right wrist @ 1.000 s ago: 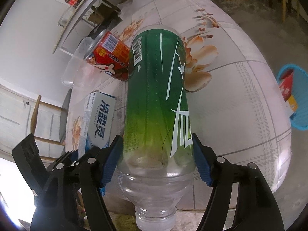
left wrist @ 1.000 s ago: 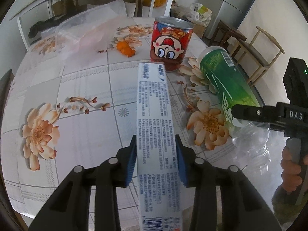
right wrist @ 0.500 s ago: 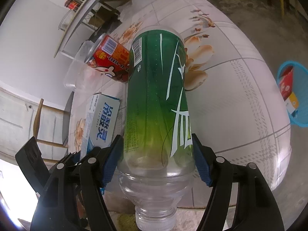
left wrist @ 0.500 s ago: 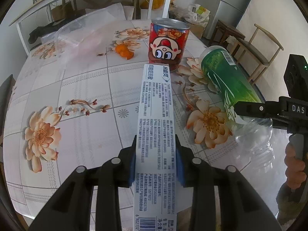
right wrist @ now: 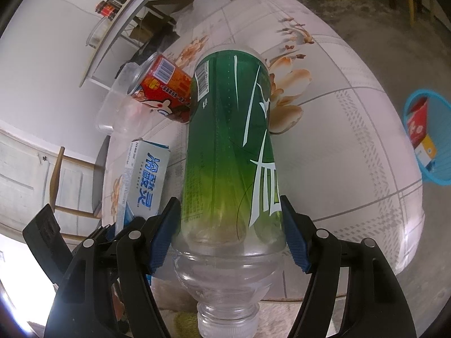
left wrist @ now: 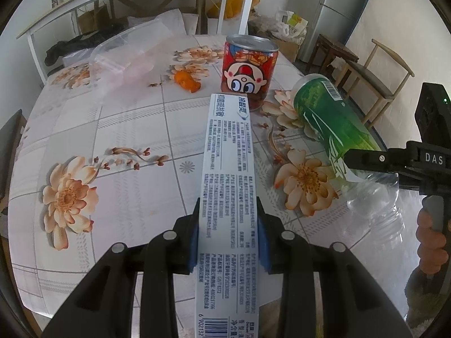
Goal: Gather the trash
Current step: 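Carry the green bottle and toothpaste box to the blue wastebasket and release both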
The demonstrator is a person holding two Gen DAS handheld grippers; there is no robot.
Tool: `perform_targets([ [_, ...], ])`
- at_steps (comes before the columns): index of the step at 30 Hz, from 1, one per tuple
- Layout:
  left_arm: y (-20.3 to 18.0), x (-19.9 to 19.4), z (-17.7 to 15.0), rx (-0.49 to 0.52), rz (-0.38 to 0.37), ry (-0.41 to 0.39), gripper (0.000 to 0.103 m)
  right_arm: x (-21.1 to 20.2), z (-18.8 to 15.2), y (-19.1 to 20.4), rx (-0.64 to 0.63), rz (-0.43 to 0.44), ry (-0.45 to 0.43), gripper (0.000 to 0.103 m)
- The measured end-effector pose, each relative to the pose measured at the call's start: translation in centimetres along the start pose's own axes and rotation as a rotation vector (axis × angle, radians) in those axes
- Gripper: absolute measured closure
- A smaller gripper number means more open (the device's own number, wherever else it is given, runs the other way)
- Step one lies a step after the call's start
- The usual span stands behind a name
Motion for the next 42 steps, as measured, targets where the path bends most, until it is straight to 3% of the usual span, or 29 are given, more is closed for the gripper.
perform_targets([
  [10,-0.1,-0.7,-0.3,-0.014,-0.023,-0.004,0.071,-0.4,-0.2,0.1,0.002,0.009,-0.013,0.037],
  [20,-1.6,-2.6,-0.3,-0.057,-0.203,-0.016,0.071,-1.8,-0.7,-1.0,0.066,0.092,-0.033,0.037],
  [25,-3.5,-3.1,0.9,-0.02,-0.284,-0.018,0.071,-3.7,-1.2,-2.2,0.123,0.145,-0.094,0.037],
  [29,-6.3,-2.8,2.9,0.036,-0.357,-0.006,0.071,-6.6,-1.5,-5.3,0.208,0.164,-0.171,0.037],
  [33,-10.8,-1.5,5.6,0.11,-0.453,0.025,0.071,-12.3,-1.7,-10.5,0.303,0.123,-0.322,0.037],
  [38,-19.3,2.0,8.3,0.206,-0.573,0.144,0.071,-18.4,-3.7,-18.0,0.456,0.011,-0.475,0.037],
  [42,-25.7,5.8,8.9,0.272,-0.636,0.259,0.071,-19.0,-6.3,-23.0,0.604,-0.024,-0.483,0.037],
])
Point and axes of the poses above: each gripper's, at about its wrist camera, not at the fingertips, and x roughly the way its jaws point, y to its left, z to its top, the point moved 1 cm from there along x, roughly the way its jaws point, and after that the axes turned 8 degrees about -y, right-handed, at the moved point
